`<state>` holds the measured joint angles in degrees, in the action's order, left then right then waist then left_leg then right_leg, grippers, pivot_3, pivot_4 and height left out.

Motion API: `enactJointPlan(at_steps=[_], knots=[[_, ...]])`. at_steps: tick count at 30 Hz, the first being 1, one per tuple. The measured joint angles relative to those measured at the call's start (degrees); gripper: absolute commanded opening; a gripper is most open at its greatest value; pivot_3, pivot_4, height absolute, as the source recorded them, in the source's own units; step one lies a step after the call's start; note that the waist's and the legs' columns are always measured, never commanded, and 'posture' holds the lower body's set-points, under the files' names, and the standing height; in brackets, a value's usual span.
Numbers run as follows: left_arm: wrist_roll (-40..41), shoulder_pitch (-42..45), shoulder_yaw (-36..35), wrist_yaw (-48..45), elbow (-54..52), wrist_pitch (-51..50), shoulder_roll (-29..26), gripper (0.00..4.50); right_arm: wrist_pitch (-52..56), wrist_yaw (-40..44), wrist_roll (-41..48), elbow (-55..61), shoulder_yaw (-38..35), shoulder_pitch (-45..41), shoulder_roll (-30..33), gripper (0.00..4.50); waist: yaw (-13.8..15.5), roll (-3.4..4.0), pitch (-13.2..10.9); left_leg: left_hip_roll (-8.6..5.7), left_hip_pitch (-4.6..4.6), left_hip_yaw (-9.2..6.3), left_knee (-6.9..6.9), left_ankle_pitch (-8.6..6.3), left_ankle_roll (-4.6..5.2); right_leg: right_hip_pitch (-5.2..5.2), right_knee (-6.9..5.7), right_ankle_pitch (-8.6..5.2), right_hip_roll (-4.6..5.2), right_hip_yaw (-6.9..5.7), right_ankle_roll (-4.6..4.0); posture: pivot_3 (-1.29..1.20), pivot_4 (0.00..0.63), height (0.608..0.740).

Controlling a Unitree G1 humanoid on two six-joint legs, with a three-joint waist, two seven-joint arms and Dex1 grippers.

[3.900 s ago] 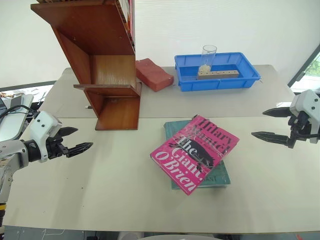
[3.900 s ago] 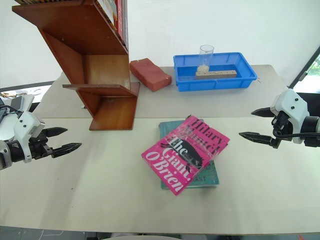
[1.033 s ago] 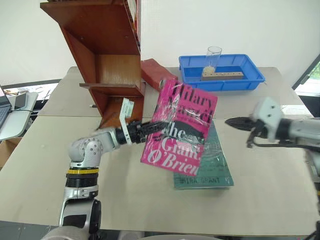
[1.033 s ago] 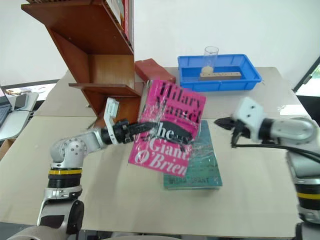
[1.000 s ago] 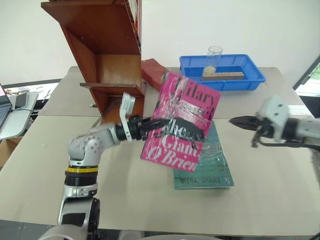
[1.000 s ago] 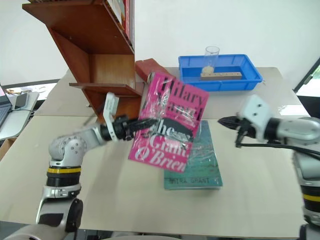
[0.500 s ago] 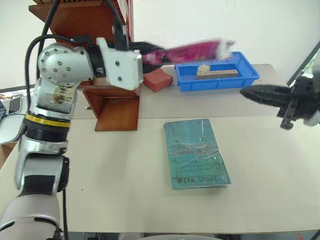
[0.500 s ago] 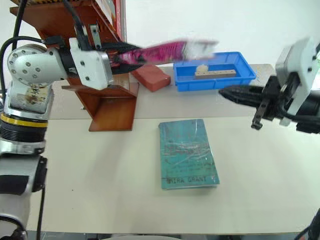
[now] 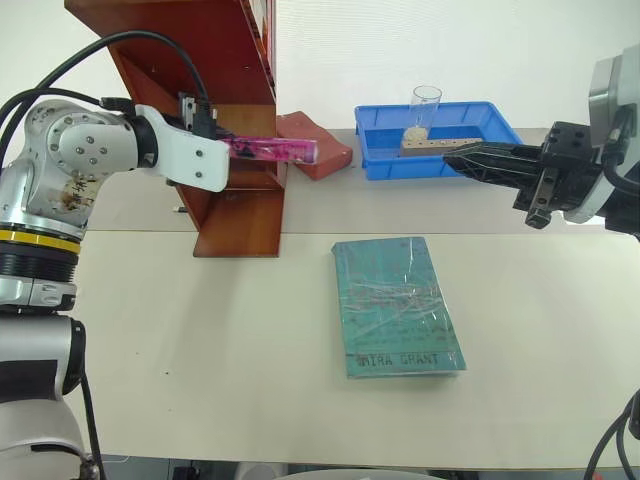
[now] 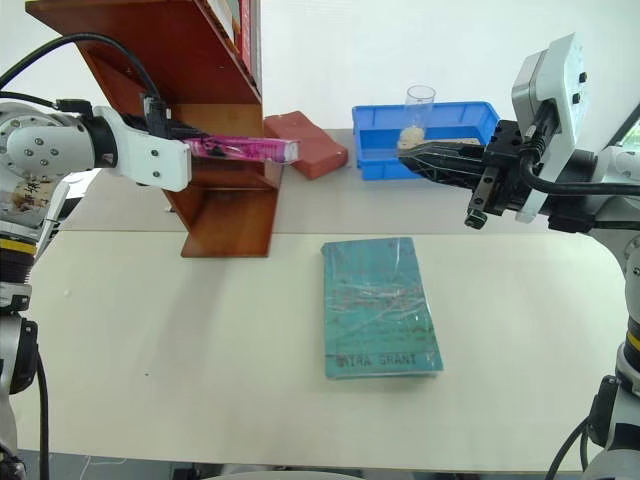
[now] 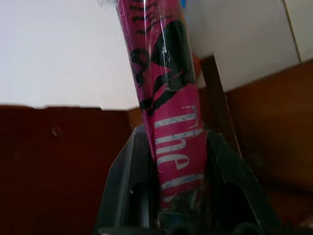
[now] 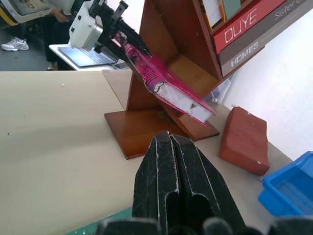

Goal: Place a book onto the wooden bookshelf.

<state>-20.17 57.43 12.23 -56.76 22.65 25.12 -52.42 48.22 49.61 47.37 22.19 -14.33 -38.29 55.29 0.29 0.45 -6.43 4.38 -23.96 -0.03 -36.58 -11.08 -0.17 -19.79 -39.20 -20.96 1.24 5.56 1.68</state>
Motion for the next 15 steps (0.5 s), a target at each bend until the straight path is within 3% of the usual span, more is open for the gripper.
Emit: enactJointPlan(at_steps=[7, 15], knots=[[0.1, -2.0, 0.0, 0.3, -1.0, -3.5, -0.2, 0.71, -1.0, 0.4, -0.4, -1.1, 0.3, -0.4, -0.3, 0.00, -0.7, 0.07, 0.1, 0.03, -0.14, 0.03, 0.04, 0.01, 0.05, -0.34, -0.22, 0.04, -0.02, -0.03, -0.06, 0.00, 0.150, 0.649], [2.4, -5.0, -2.2, -1.8, -5.0, -8.3, -2.5, 4.46, -2.3, 1.3, -1.2, -1.6, 0.5, -0.4, -0.5, 0.00, -1.0, 0.19, 0.1, 0.03, -0.07, 0.08, 0.09, 0.01, 0.05, -0.34, -0.23, 0.03, -0.02, -0.02, -0.04, 0.00, 0.150, 0.649]])
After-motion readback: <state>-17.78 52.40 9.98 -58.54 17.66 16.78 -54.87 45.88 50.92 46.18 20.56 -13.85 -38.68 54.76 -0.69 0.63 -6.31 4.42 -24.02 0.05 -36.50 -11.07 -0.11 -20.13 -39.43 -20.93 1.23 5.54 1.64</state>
